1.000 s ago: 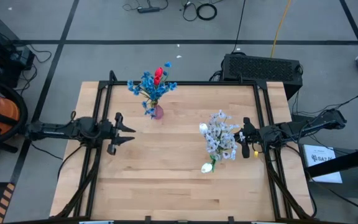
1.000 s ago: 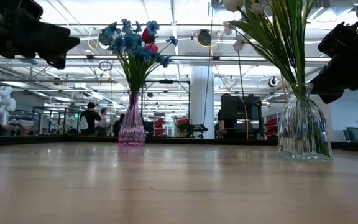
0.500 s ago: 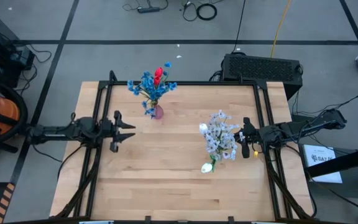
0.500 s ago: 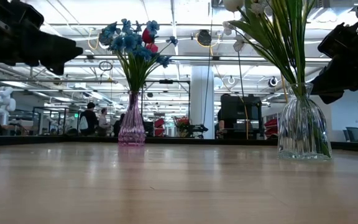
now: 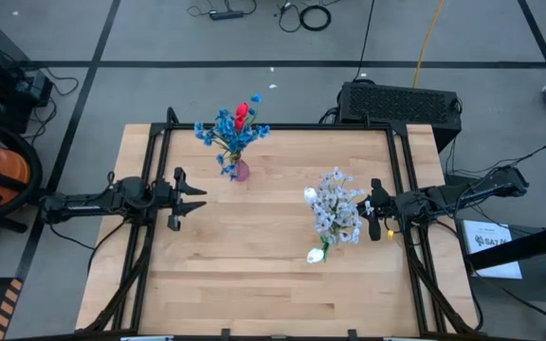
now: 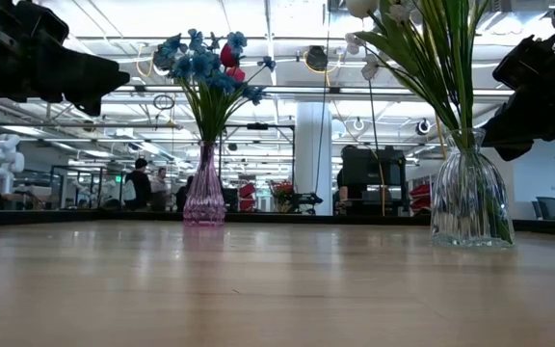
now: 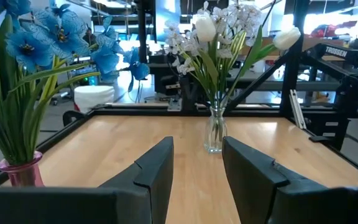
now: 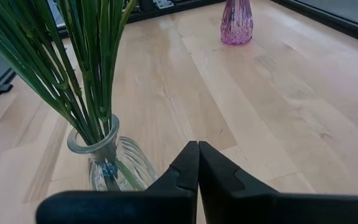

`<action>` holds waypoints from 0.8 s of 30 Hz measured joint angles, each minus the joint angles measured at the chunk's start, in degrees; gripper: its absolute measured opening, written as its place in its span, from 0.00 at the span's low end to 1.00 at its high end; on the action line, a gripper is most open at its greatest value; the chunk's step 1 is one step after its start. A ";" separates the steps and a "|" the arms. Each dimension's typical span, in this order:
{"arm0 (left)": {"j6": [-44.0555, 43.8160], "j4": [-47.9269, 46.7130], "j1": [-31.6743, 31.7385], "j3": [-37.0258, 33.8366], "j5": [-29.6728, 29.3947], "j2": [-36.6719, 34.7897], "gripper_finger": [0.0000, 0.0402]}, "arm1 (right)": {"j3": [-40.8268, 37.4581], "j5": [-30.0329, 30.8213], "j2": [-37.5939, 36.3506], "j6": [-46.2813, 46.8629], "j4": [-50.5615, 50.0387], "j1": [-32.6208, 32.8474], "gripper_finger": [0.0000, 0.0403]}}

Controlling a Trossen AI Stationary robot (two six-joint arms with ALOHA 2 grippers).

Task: Sort flowers into vase by color
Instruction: Return to Home Position

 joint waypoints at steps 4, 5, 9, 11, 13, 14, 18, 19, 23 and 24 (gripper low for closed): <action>0.02 0.09 0.00 -0.02 0.04 0.00 0.36 | 0.00 0.00 0.00 -0.88 -0.07 0.00 0.00; 0.02 0.09 0.00 -0.02 0.04 0.00 0.36 | 0.00 0.00 0.00 -1.26 -0.07 0.00 0.00; 0.02 0.09 -0.02 -0.04 0.06 0.00 0.36 | 0.00 0.01 -0.01 -1.29 0.26 0.01 0.00; 0.02 0.09 -0.02 -0.04 0.06 0.00 0.36 | 0.00 0.41 -0.16 -1.14 1.30 0.00 0.00; 0.02 0.09 -0.02 -0.04 0.08 0.00 0.36 | 0.00 1.57 -0.80 -1.25 1.70 0.00 0.00; 0.02 0.09 -0.02 -0.04 0.08 0.00 0.36 | 0.02 2.10 -1.34 -1.25 1.60 -0.07 0.00; 0.03 0.09 -0.02 -0.04 0.08 0.00 0.36 | 0.01 3.05 -4.39 -1.27 1.56 -1.05 0.00; 0.02 0.09 -0.02 -0.05 0.08 0.00 0.36 | 0.02 2.93 -5.25 -1.27 1.33 -1.45 0.00; 0.04 0.07 -0.03 -0.07 0.08 0.00 0.36 | 0.02 2.89 -8.34 -1.46 -0.14 -3.75 0.00; 0.02 0.09 -0.02 -0.07 0.08 0.00 0.36 | 0.02 2.80 -8.90 -1.51 -0.09 -4.39 0.00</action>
